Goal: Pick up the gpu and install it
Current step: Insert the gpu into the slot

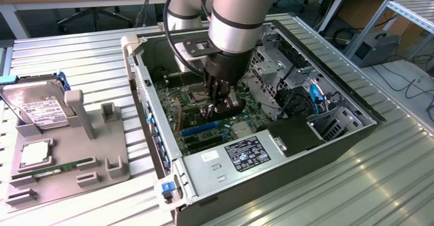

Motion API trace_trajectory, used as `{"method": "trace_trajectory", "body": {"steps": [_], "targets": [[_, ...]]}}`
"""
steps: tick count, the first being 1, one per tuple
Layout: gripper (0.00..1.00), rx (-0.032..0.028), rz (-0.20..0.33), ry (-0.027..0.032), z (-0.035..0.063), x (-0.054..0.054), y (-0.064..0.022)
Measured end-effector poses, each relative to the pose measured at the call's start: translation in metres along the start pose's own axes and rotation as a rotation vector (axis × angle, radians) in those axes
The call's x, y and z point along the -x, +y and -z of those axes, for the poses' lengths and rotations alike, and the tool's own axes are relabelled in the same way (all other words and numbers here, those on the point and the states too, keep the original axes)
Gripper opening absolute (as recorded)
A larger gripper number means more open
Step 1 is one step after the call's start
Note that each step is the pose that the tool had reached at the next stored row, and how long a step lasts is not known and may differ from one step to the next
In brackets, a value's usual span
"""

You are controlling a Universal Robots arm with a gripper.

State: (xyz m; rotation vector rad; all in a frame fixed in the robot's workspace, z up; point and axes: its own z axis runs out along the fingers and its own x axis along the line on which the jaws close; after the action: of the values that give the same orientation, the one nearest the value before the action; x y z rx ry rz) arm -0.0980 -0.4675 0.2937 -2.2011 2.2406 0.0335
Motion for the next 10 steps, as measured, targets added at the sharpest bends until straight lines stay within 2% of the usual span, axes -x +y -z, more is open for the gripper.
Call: {"method": "trace_trajectory", "body": {"steps": [4,10], "targets": [[0.27,-0.0002,-0.011,0.0062,-0.0010,0.0004,0.0006],[0.27,-0.0003,-0.012,0.0114,-0.0032,0.0044,0.0039]]}}
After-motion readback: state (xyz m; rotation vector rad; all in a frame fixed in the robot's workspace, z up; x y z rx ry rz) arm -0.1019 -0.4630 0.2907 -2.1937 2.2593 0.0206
